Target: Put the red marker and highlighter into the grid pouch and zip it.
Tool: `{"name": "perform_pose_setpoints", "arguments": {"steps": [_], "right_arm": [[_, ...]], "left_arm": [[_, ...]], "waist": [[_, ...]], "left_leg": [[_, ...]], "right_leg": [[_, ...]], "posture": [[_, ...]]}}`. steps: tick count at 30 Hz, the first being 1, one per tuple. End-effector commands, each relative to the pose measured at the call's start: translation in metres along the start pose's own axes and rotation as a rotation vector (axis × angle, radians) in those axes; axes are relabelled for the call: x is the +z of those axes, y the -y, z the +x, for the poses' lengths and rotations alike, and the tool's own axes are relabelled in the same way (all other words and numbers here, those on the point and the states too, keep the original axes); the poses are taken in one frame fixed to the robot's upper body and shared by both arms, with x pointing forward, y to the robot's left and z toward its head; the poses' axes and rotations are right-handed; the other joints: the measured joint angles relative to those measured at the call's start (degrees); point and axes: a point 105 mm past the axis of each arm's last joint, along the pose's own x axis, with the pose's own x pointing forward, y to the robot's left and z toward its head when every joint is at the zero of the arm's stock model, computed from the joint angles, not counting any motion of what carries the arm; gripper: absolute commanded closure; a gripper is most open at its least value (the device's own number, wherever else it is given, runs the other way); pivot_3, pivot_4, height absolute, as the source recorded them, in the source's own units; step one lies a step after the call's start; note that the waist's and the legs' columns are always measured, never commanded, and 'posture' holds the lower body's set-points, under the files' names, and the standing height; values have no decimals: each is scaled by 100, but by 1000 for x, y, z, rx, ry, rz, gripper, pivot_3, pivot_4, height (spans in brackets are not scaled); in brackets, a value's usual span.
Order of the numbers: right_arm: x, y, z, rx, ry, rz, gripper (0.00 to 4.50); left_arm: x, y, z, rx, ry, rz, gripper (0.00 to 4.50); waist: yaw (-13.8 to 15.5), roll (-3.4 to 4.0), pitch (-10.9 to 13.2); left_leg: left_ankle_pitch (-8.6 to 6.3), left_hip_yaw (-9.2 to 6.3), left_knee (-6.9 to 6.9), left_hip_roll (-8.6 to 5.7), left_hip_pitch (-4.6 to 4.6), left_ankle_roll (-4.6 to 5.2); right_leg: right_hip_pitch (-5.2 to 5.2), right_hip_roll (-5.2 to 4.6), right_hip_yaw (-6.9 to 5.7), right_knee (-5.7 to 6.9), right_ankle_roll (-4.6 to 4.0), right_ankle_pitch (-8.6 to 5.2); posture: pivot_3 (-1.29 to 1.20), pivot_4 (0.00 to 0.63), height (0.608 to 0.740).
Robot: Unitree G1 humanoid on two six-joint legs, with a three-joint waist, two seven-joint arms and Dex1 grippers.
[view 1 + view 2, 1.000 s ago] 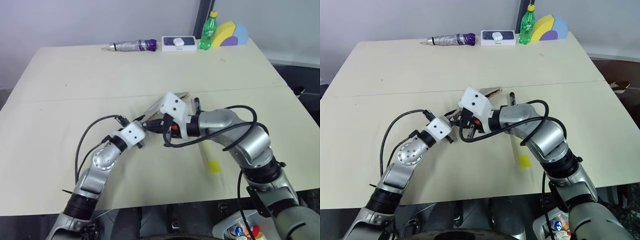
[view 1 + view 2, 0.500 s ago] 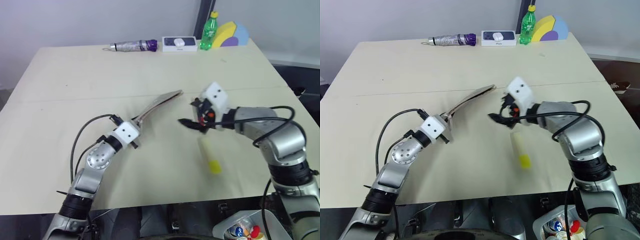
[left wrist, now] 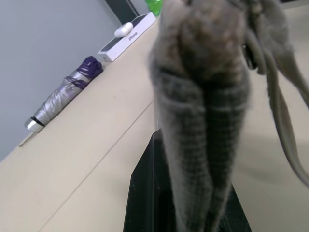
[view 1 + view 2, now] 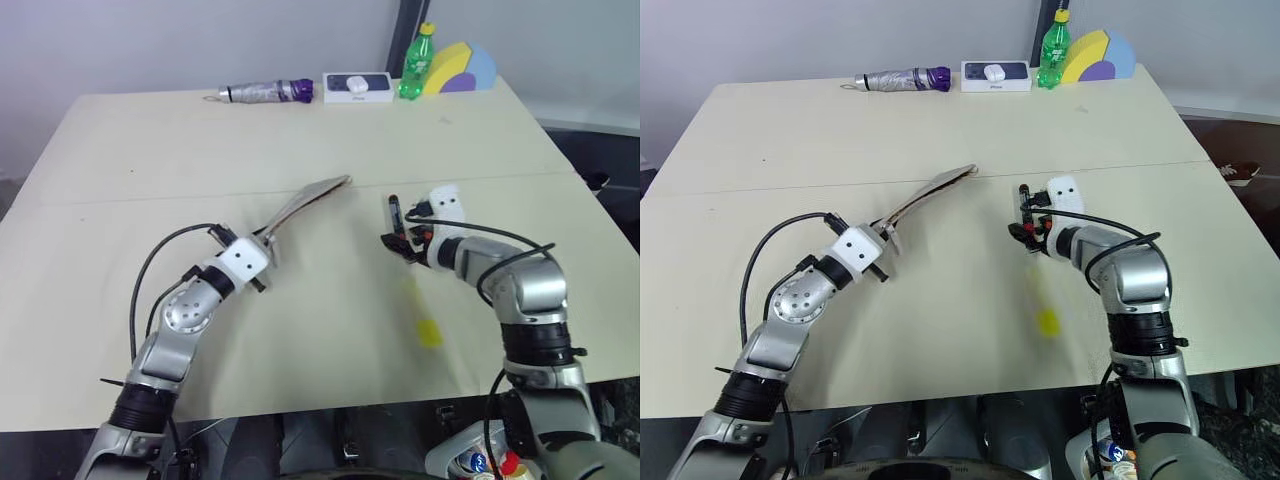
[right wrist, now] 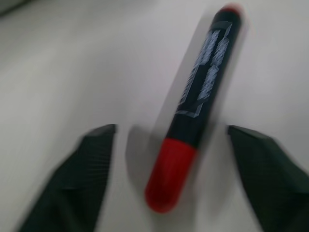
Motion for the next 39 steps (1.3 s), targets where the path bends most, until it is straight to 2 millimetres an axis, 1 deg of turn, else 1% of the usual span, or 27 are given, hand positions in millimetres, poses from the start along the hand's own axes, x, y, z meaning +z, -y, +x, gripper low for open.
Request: {"name": "perform_pose_setpoints", "arguments": {"steps": [1,3,4,7,9,11,15,17,20,23,31,39], "right_arm": [[10,0,-3,-15,37,-48,2858],[12,1,-6,-19,44,-89,3888],[15,2,-8,-28,49,-132,4189],[28,5,-18,-40,87,-270,4176],[45,4,-31,-7,147,-353,4176],[57,2,-45,36,193,-423,4176],[66,-6,-63,106,229,-529,4176],[68,-12,-67,135,240,-551,4176],[67,-20,-67,166,244,-571,4176],[65,-23,-64,178,240,-571,4176],[62,-25,-56,183,217,-581,4176],[60,-25,-52,184,196,-602,4176]], "left_arm": [[10,-3,3,22,37,-1,4500],[10,-2,3,23,38,-26,4500],[10,-1,4,25,40,-49,4500],[12,1,4,11,48,-82,4500],[12,2,5,6,51,-109,4500],[14,2,5,5,60,-145,4500],[16,2,6,-10,70,-156,4500],[17,2,6,-14,73,-157,4500],[18,4,7,-18,77,-158,4500],[19,4,7,-20,82,-160,4500],[22,7,5,-27,90,-161,4500],[24,9,4,-35,90,-156,4500]], "waist": [[1,0,0],[-2,0,0],[0,0,0],[17,0,0],[19,1,0],[18,1,0],[10,1,0],[3,0,0],[6,0,0],[13,0,0],[14,1,0],[13,1,0]], "left_leg": [[0,0,0,0,0,0],[0,0,0,0,0,0],[0,0,0,0,0,0],[0,1,1,-1,-1,0],[0,1,2,-1,-2,0],[0,0,3,-2,-2,0],[0,-2,4,-1,0,1],[0,-2,5,-1,0,1],[0,-2,7,-1,0,1],[0,-3,8,-1,0,0],[0,-3,10,-1,0,1],[0,-3,11,-1,0,1]], "right_leg": [[0,0,0,0,0,0],[-1,1,0,0,0,0],[0,1,0,0,0,0],[0,0,0,0,1,0],[-1,0,0,0,1,0],[0,0,0,0,2,1],[1,3,0,0,2,1],[2,3,0,0,2,1],[3,3,0,0,2,1],[4,3,0,0,2,1],[5,3,0,0,3,1],[5,3,0,0,3,1]], "posture": [[0,150,740],[0,150,740],[0,150,740],[0,150,740],[0,150,740],[0,150,740],[0,150,740],[0,150,740],[0,150,740],[0,150,740],[0,150,740],[0,150,740]]}}
